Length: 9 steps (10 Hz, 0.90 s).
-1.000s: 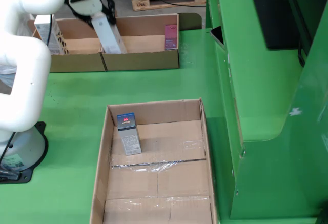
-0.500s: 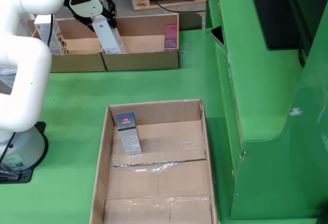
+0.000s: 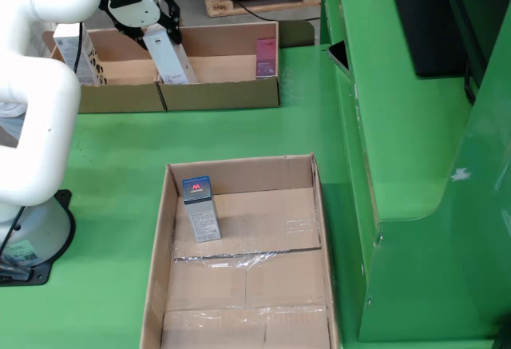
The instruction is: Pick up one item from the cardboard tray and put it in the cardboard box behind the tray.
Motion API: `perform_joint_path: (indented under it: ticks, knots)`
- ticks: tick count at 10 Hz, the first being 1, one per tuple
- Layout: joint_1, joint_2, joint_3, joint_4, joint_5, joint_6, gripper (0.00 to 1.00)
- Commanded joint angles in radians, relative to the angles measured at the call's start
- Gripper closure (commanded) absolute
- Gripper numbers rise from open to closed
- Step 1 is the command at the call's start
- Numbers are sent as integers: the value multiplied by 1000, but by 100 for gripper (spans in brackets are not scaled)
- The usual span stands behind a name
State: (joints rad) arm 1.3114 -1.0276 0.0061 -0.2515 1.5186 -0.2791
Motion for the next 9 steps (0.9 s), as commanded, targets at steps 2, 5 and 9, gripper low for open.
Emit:
perform_joint_path:
  ticks: [2,5,9]
  knots:
    - [13,11,-6,-15,28,1,80]
    - [13,11,-6,-15,28,1,50]
    - [13,11,-6,-15,28,1,10]
